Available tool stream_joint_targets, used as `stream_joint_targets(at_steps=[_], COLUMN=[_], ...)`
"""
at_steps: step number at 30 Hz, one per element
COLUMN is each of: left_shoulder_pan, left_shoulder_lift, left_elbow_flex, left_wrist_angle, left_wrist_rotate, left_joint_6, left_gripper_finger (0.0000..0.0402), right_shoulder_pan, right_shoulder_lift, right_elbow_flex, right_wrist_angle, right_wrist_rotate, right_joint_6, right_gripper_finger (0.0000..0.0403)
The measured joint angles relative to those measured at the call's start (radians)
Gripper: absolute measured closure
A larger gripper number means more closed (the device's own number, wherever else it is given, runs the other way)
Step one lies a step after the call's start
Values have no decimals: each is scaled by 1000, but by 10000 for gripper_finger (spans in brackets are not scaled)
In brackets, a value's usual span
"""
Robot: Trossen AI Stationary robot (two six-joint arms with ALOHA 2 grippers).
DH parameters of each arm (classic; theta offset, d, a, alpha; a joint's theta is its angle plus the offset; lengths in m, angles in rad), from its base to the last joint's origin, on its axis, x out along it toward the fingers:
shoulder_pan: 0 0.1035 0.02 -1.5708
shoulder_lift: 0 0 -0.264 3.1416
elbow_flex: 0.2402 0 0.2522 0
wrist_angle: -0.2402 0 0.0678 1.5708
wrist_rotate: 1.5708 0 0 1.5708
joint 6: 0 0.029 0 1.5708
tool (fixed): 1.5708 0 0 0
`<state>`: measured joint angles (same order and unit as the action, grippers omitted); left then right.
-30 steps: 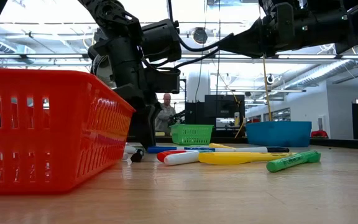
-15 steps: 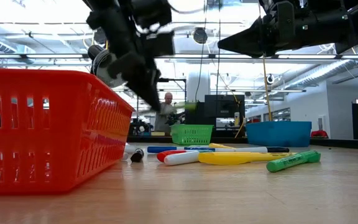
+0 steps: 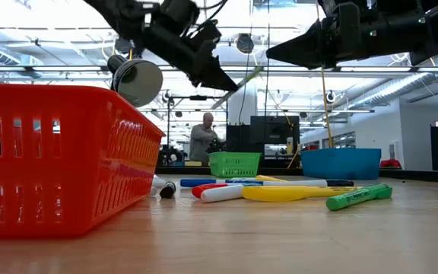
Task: Pick & Place Markers
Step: Put the green thin dry erase marker into the green bin
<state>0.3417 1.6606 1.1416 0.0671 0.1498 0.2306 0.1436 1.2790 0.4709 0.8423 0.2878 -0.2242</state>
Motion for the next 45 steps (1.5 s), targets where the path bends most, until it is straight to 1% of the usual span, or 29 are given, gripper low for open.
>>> stream_joint_targets(at_steps=[2,6,8,10,12,17,21,24,32,42,45], left_shoulder_pan=[63,152,176,188,193,194,210,214,203,178,178], left_shoulder_lift=[1,12,28,42,74,169,237,260,263,262,254], left_elbow_flex=[0,1,1,1,1,1,1,0,0,0,0], left_wrist_angle=[85,235,301,329,359,363,382,395,403,407,403], left_wrist_rotate=[60,116,114,112,93,-27,-45,-39,-37,-33,2], left_joint_6=[-75,-246,-318,-367,-406,-499,-580,-600,-592,-563,-525], left_gripper_finger=[370,379,379,379,376,375,379,372,338,333,333], right_shoulder_pan=[0,0,0,0,0,0,0,0,0,0,0], right_shoulder_lift=[-11,-33,-44,-50,-51,-51,-51,-51,-51,-51,-51], right_elbow_flex=[0,0,0,0,0,0,0,0,0,0,0], right_wrist_angle=[8,18,21,22,22,17,14,12,-1,-2,-4], right_wrist_rotate=[2,4,3,3,2,0,-1,-1,-1,-1,-1], right_joint_6=[-26,-52,-56,-57,-57,-57,-57,-57,-54,-50,-50], right_gripper_finger=[369,369,369,369,369,369,369,369,369,369,369])
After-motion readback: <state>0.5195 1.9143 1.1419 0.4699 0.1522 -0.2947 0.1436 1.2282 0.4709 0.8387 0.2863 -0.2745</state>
